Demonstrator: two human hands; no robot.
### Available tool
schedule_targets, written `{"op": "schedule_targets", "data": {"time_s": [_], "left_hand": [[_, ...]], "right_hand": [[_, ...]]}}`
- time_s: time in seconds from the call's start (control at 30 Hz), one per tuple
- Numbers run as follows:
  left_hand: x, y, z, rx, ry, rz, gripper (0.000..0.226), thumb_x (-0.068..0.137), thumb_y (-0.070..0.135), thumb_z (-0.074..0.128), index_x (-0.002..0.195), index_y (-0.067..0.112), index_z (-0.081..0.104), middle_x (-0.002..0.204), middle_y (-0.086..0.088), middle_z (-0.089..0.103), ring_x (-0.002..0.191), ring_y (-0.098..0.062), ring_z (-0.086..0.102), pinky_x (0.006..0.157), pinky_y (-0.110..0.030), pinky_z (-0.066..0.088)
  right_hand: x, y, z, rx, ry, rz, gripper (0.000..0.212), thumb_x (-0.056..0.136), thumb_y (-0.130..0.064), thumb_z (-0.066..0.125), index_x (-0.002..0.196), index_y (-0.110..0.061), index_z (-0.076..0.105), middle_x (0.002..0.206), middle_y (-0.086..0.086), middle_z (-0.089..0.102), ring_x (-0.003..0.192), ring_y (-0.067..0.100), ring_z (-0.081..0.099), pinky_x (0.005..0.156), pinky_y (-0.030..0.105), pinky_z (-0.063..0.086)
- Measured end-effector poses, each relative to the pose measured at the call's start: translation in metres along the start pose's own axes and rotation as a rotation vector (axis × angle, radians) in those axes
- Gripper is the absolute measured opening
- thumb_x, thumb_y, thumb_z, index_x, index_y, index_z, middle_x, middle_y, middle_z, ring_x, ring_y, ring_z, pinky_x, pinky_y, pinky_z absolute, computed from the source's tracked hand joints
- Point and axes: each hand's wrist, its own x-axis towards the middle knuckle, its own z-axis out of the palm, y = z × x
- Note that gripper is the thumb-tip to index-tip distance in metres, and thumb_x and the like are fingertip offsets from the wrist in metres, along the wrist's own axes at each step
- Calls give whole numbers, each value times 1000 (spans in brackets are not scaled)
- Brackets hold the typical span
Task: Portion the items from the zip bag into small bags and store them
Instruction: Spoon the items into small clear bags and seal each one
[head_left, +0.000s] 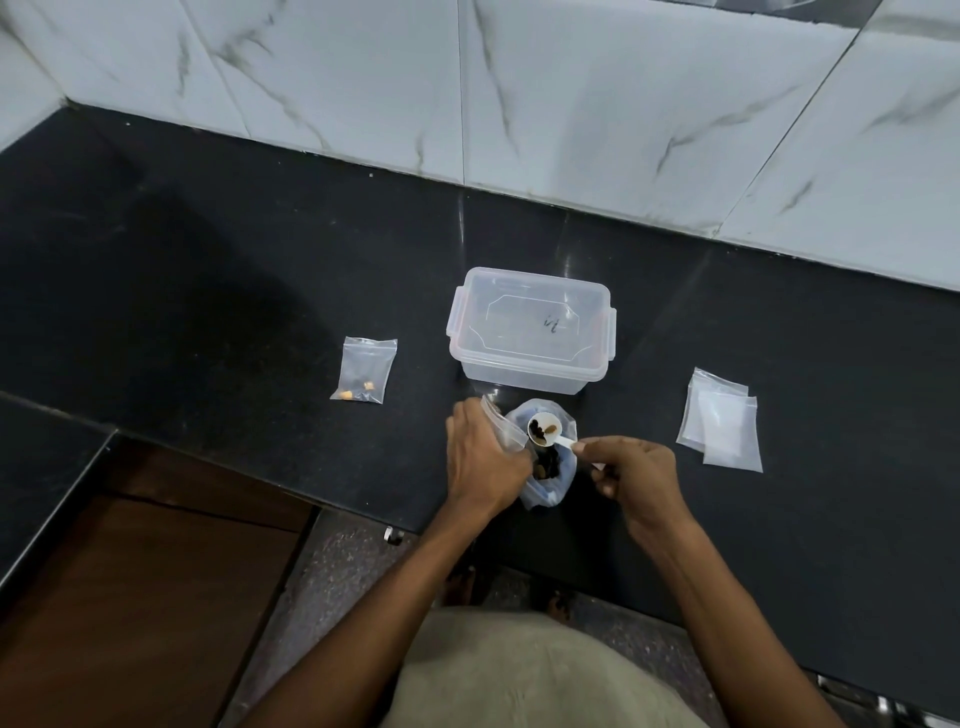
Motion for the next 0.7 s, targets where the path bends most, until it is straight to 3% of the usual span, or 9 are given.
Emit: {"op": "schedule_targets", "data": {"time_s": [0.13,0.3,0.47,0.57,0.7], "left_hand": [[-5,-2,-5,-76,151,122,40,70,28,72,102,22,48,99,4,51,95,-18,48,88,-45,47],[-5,-1,-10,-129,218,196,44,69,25,83,96,29,49,95,9,57,91,-13,53,90,-42,46],[-1,5,-13,-224,233,260,45,61,22,82,95,27,54,91,9,62,86,-19,61,82,-52,51],[1,3,-13,-287,217,308,42,60,20,78,96,25,57,91,7,65,84,-23,64,77,-55,52],[-1,7,-13,-380,203,321,42,63,7,84,95,16,59,86,1,65,77,-21,63,70,-46,54]], "right_hand": [[-15,-17,4,-8,-59,-126,3,78,4,76,75,3,77,67,19,65,49,14,45,41,21,35],[-40,-40,16,-112,-135,-405,4,80,6,79,83,4,77,65,6,70,48,4,56,47,15,42],[-45,-36,26,-401,-98,-650,13,75,-1,86,80,-13,81,73,-4,70,62,12,65,58,19,50],[-45,-31,30,-539,-65,-792,14,73,-1,85,81,-13,81,72,-4,66,62,12,61,56,20,47],[-45,-24,29,-725,-31,-1073,7,77,-2,82,81,-6,78,72,-1,56,60,12,51,52,23,43]]}}
